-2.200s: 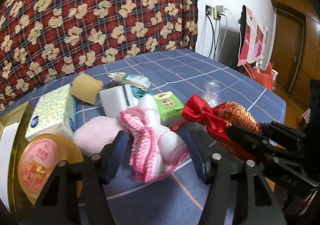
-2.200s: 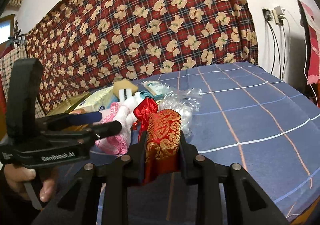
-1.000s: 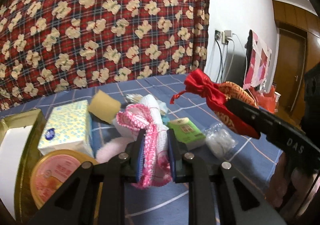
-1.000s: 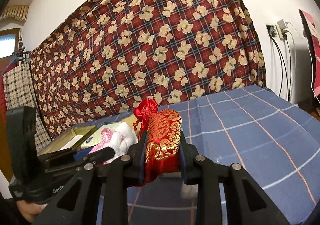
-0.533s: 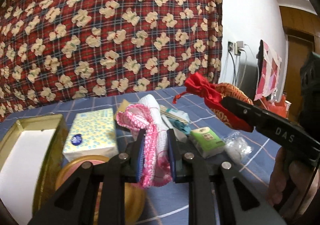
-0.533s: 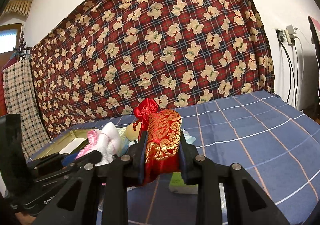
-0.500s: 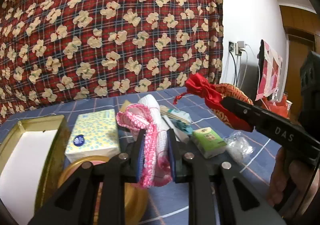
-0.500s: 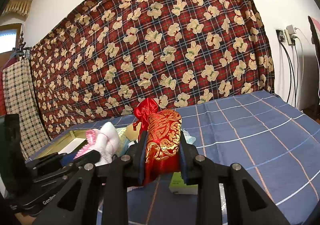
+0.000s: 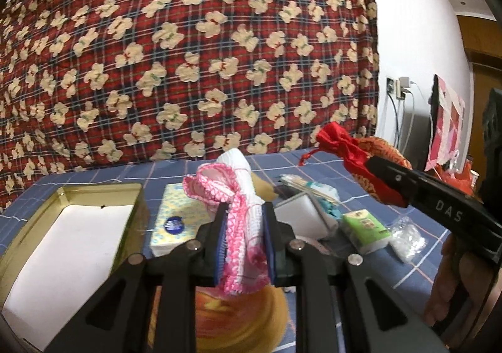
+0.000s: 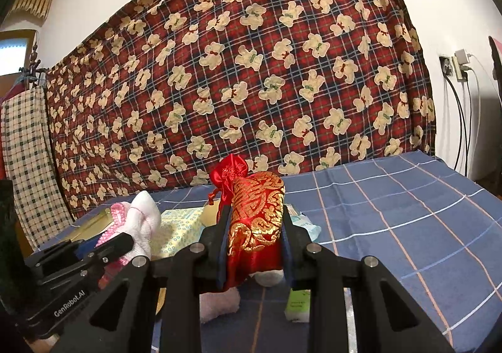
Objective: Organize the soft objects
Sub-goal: 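Carry the towel roll with the left gripper while the right gripper carries the pouch toward the gold tray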
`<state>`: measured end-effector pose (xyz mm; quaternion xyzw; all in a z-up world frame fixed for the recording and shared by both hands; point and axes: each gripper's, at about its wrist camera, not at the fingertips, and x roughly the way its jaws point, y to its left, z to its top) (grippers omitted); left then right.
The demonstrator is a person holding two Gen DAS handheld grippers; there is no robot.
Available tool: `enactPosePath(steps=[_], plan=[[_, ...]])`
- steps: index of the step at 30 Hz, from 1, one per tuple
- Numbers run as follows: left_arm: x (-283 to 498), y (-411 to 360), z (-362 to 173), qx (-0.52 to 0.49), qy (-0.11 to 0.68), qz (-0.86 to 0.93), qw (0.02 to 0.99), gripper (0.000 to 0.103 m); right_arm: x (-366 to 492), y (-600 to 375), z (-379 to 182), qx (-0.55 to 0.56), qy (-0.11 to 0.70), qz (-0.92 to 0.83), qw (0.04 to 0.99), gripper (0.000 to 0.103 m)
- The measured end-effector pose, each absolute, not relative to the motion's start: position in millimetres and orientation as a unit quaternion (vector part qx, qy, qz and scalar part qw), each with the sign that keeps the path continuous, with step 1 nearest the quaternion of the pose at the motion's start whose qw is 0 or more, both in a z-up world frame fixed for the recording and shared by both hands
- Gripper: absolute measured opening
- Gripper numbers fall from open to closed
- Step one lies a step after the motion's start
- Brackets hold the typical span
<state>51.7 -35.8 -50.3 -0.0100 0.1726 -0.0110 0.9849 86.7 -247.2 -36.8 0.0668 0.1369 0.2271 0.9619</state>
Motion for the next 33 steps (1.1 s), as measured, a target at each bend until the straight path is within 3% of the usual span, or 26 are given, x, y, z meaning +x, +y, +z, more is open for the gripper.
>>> enactPosePath(steps=[33], plan=[[45.2,-3.3,-47.7,-0.021,0.148,0.032,0.988,0.019,87.2,-182.1,-36.2,0.018,0.123,0.247,0.961,0.030]])
